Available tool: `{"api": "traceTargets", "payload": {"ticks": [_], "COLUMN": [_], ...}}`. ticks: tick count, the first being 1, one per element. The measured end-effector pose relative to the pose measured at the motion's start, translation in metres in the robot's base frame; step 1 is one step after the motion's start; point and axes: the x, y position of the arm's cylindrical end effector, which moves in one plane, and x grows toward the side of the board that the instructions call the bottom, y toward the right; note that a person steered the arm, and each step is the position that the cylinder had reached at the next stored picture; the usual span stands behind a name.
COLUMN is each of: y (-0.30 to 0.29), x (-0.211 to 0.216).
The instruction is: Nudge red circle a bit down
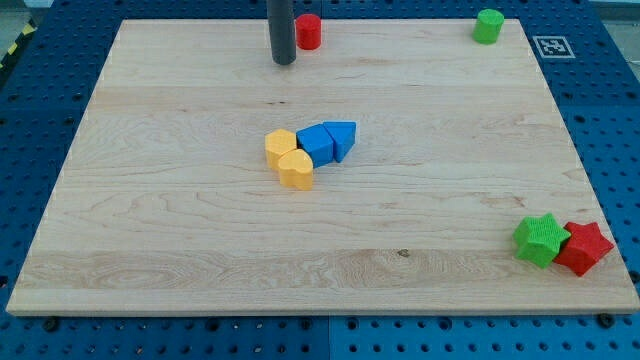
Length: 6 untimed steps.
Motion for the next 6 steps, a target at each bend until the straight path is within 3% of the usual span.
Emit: {"api": "traceTargets", "payload": {"ticks": [3, 6], "y": [-0.002, 0.051], "x": [-0.079, -0.079]}}
